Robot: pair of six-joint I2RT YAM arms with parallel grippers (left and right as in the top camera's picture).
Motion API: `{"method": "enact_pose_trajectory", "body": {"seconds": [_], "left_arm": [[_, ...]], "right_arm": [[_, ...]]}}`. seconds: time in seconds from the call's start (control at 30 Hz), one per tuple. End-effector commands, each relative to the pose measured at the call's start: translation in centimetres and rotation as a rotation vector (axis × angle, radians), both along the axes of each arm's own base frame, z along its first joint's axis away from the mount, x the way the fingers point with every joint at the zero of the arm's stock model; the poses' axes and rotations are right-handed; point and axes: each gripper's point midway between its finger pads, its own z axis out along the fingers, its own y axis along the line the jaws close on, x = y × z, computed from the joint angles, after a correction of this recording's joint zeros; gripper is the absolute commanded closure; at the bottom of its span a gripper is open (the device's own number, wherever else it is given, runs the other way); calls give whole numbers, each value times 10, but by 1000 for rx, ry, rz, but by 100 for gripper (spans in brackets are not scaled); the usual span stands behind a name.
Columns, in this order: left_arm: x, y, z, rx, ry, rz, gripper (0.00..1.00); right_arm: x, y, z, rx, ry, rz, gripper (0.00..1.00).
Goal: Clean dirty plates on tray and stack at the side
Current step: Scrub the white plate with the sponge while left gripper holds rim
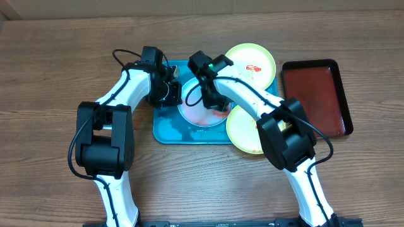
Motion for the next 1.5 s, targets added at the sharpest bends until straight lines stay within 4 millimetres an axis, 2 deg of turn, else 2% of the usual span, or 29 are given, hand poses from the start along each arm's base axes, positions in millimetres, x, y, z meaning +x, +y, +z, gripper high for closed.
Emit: {"method": "enact_pose_trajectory", "body": {"seconds": [0.0, 0.1, 0.2, 0.37, 0.43, 0.53, 0.67, 0.8, 0.83, 0.9, 1.0, 1.1, 1.2, 1.3, 1.4, 1.47], "left_arm": [[-5, 18, -15, 87, 27, 11, 96], [-7, 24, -17, 121, 36, 15, 96], [-8, 26, -17, 133, 39, 16, 96], [-8, 26, -17, 133, 39, 20, 96], [-8, 26, -17, 132, 39, 20, 96], [-7, 26, -17, 132, 38, 20, 96], [-8, 26, -17, 133, 40, 20, 96], [-8, 27, -18, 135, 43, 20, 96], [-8, 27, -18, 138, 43, 21, 96], [-8, 27, -18, 138, 43, 21, 96], [-8, 27, -18, 138, 43, 21, 96], [-8, 27, -18, 138, 43, 21, 96], [-9, 27, -18, 138, 45, 21, 96], [-9, 27, -18, 137, 46, 21, 96], [-10, 27, -18, 138, 48, 21, 95], [-10, 27, -18, 138, 49, 21, 96]], "right_arm": [[39, -40, -1, -174, -161, -30, 96], [53, -18, -4, -61, -196, 4, 96], [53, 22, -11, 152, -151, 55, 96], [22, 93, -15, 530, 34, 136, 96], [7, 109, -16, 596, 92, 163, 96], [-17, 123, -15, 640, 174, 206, 96], [-43, 111, -19, 585, 282, 183, 96], [-45, 80, -21, 492, 317, 127, 96], [-40, 54, -21, 396, 301, 93, 96], [-32, 29, -19, 291, 273, 67, 96], [-17, -8, -12, 111, 199, 24, 96], [4, -33, -3, -36, 87, -11, 96], [21, -21, -4, 1, 13, -7, 96], [38, 12, -9, 111, -65, 19, 96], [35, 42, -24, 232, -33, 49, 96], [23, 64, -36, 332, 38, 70, 96]]}}
